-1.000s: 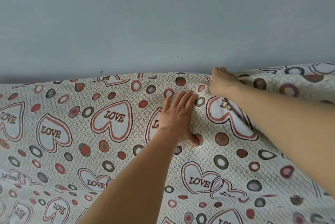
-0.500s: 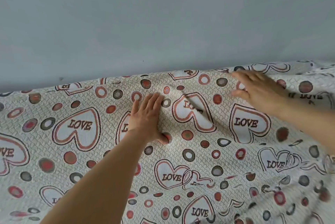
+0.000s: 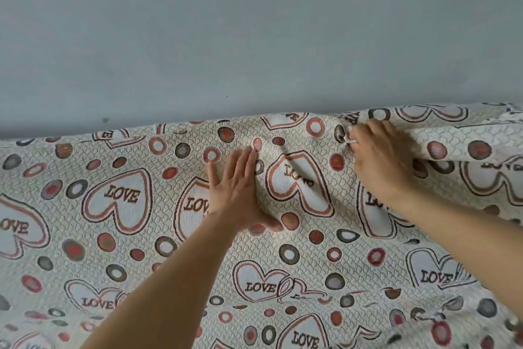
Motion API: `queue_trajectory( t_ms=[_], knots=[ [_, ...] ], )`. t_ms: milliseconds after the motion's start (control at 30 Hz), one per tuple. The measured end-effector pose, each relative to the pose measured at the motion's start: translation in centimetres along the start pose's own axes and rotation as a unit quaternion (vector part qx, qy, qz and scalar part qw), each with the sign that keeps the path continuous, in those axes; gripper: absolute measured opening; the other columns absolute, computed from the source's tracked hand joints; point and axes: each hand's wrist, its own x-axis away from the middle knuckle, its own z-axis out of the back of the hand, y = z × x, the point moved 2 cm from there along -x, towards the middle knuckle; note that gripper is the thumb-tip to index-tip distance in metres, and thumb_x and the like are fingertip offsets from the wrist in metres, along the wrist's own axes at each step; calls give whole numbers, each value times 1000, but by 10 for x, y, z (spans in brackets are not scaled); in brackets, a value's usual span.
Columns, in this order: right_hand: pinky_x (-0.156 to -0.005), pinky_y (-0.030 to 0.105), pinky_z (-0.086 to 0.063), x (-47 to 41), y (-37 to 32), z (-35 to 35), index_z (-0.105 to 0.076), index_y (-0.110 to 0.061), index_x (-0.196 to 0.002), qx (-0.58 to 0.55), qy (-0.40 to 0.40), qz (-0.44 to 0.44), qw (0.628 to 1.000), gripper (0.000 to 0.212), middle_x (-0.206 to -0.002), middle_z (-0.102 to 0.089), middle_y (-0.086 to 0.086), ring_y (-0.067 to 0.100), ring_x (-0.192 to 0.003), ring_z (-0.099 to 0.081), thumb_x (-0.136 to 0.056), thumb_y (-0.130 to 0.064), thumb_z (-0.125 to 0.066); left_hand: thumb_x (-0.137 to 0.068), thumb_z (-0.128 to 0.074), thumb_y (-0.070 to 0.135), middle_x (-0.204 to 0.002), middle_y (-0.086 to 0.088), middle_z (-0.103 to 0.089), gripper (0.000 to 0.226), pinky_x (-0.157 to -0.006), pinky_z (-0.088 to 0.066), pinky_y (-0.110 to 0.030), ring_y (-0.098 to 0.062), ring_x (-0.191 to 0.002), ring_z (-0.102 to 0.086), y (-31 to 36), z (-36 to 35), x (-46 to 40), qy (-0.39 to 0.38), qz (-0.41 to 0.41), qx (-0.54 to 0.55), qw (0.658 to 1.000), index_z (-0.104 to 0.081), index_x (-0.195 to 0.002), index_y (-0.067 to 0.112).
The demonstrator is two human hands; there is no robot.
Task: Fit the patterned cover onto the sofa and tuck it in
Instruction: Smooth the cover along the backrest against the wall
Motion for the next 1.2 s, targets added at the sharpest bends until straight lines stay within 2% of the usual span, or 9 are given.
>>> queue_trajectory(
  t_ms=[133, 267, 433, 533, 633, 867, 1033, 1133, 1200],
  knots=[
    [-59, 38, -42, -4, 7, -6, -48, -5, -91, -1, 3, 13, 1000, 12, -80, -56, 12, 24, -69, -50, -86, -7, -59, -37, -53, 95, -156, 8, 28, 155, -116, 9, -54, -12, -141, 29, 43, 0, 3, 52, 6, 66, 996, 28, -146, 20],
    [-39, 22, -30, -38, 41, 1, -42, -9, -93, 46, -49, 182, 981, 29, -50, -35, -5, 11, -33, -30, -94, -35, -54, -36, -56, 93, -158, 11, 18, 154, -117, 9, -50, -10, -144, 22, 57, 5, -2, 98, -1, 103, 990, 21, -149, 24],
    [-53, 28, -29, -64, 90, -12, -42, -12, -103, 105, -98, 155, 977, 52, -61, -58, 3, 23, -55, -54, -93, -57, -19, -37, -52, 96, -160, 13, 10, 146, -117, 12, -48, -8, -145, 16, 54, 9, -1, 127, -53, 105, 985, 4, -153, 28],
    [-55, 29, -29, -66, 87, -24, -42, -13, -104, 79, -97, 151, 981, 53, -66, -60, 3, 22, -56, -50, -92, -58, -17, -38, -46, 99, -160, 13, 10, 144, -117, 11, -50, -10, -145, 17, 57, 13, -2, 109, -46, 79, 990, 6, -152, 29],
    [-55, 30, -31, -70, 92, -27, -42, -14, -101, 66, -92, 140, 984, 55, -74, -66, 7, 26, -66, -62, -91, -60, -16, -37, -42, 100, -160, 10, 12, 145, -115, 7, -57, -16, -146, 17, 72, 19, -5, 102, -33, 60, 992, 11, -151, 28],
    [-58, 34, -35, -70, 97, -33, -46, -15, -98, -18, -95, 126, 987, 45, -90, -70, 13, 33, -84, -66, -95, -58, -32, -49, -56, 91, -154, -6, 32, 150, -113, 18, -52, -26, -139, 35, 195, 22, -25, 93, -107, 34, 989, 29, -145, 13],
    [-55, 34, -33, -70, 100, -31, -42, -10, -104, -48, -77, 118, 989, 32, -87, -68, 17, 39, -74, -63, -101, -40, -31, -45, -63, 88, -154, -6, 33, 156, -115, 17, -47, -25, -139, 34, 214, 17, -43, 55, -80, 1, 995, 31, -144, 12],
    [-52, 33, -32, -69, 95, -24, -37, -13, -103, -45, -109, 129, 985, 16, -94, -64, 13, 31, -61, -52, -103, -29, -33, -44, -63, 88, -156, -3, 30, 155, -115, 18, -45, -22, -141, 31, 213, 17, -46, 32, -75, -10, 997, 28, -146, 14],
    [-57, 35, -37, -63, 91, -11, -38, -13, -108, 12, -123, 169, 978, 10, -104, -56, 10, 28, -71, -51, -98, -14, -37, -43, -62, 89, -157, -2, 28, 156, -116, 17, -44, -21, -142, 29, 213, 18, -48, 21, -67, -17, 997, 27, -146, 14]
  ],
)
